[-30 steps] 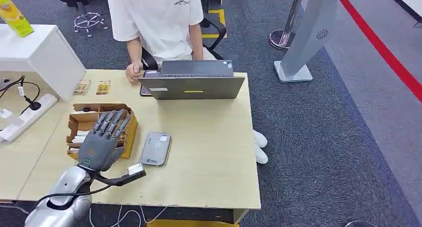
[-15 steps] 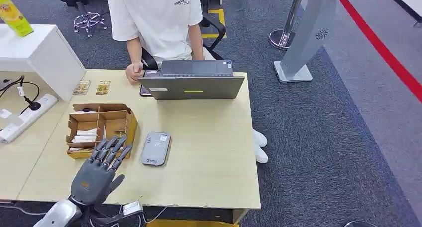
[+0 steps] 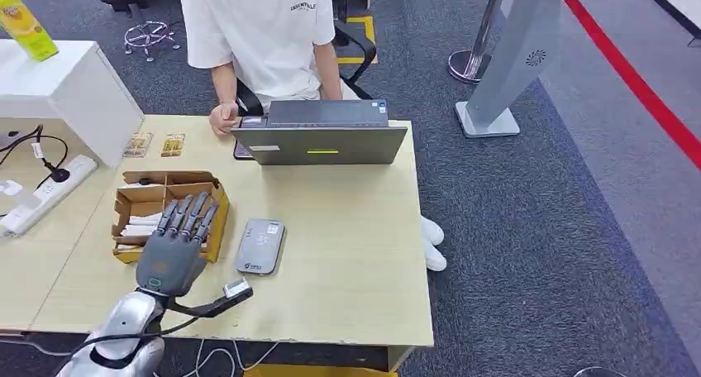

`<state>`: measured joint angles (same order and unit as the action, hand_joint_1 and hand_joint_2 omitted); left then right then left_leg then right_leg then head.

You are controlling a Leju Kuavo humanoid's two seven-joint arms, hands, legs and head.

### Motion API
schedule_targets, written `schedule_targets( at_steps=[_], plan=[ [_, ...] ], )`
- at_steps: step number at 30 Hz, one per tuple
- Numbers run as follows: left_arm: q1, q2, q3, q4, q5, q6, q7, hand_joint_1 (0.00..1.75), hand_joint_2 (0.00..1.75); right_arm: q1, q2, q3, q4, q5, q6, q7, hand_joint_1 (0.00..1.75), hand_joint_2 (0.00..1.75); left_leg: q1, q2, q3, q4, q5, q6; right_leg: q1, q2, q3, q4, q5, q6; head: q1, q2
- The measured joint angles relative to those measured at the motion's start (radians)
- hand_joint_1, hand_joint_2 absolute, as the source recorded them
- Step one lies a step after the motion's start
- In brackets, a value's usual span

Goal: Pass the card to the sensor for recognition and then transmit it.

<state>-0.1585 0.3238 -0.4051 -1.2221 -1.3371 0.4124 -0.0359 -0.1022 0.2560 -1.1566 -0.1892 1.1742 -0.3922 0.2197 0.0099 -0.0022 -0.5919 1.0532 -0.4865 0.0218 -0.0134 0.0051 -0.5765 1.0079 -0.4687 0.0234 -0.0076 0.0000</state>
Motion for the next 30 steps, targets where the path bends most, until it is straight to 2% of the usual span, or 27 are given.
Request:
schedule_targets(
  at_steps=[4, 8, 20, 24, 30],
  plan=[
    [-0.059, -0.043, 0.003, 0.112, 0.008, 0.02, -0.013, 0.0, 1.75, 0.0, 0.0, 0.002, 0.0, 0.0, -0.002, -0.001, 0.0, 0.0, 0.0, 0.0, 0.0, 0.0, 0.0, 0.0, 0.0, 0.0, 0.0, 0.0, 0.0, 0.0, 0.0, 0.0],
    [-0.084, -0.074, 0.005, 0.172, 0.012, 0.021, -0.019, 0.0, 1.75, 0.0, 0.0, 0.003, 0.0, 0.0, -0.002, 0.003, 0.0, 0.0, 0.0, 0.0, 0.0, 0.0, 0.0, 0.0, 0.0, 0.001, -0.001, 0.0, 0.0, 0.0, 0.0, 0.0],
    [-0.088, -0.097, 0.006, 0.206, 0.025, 0.024, -0.021, 0.0, 1.75, 0.0, 0.0, 0.003, 0.0, -0.005, -0.003, 0.003, 0.0, 0.0, 0.0, 0.001, -0.001, 0.0, 0.0, 0.0, 0.0, 0.001, -0.001, 0.0, 0.0, 0.0, 0.0, 0.0],
    [-0.033, -0.087, 0.02, 0.128, 0.05, 0.029, -0.03, 0.0, 1.75, 0.001, 0.0, 0.003, 0.0, -0.019, -0.004, 0.0, 0.0, 0.0, 0.0, 0.001, -0.001, 0.0, 0.0, 0.0, 0.0, 0.002, -0.001, 0.0, 0.0, 0.0, 0.0, 0.0],
    [0.09, -0.037, 0.04, -0.06, 0.086, 0.026, -0.036, 0.0, 1.75, 0.001, 0.0, 0.003, 0.0, -0.028, -0.006, 0.002, 0.0, 0.0, 0.0, 0.001, -0.002, 0.0, 0.0, 0.0, 0.0, 0.002, -0.002, 0.0, -0.001, 0.0, 0.0, 0.0]
  ],
)
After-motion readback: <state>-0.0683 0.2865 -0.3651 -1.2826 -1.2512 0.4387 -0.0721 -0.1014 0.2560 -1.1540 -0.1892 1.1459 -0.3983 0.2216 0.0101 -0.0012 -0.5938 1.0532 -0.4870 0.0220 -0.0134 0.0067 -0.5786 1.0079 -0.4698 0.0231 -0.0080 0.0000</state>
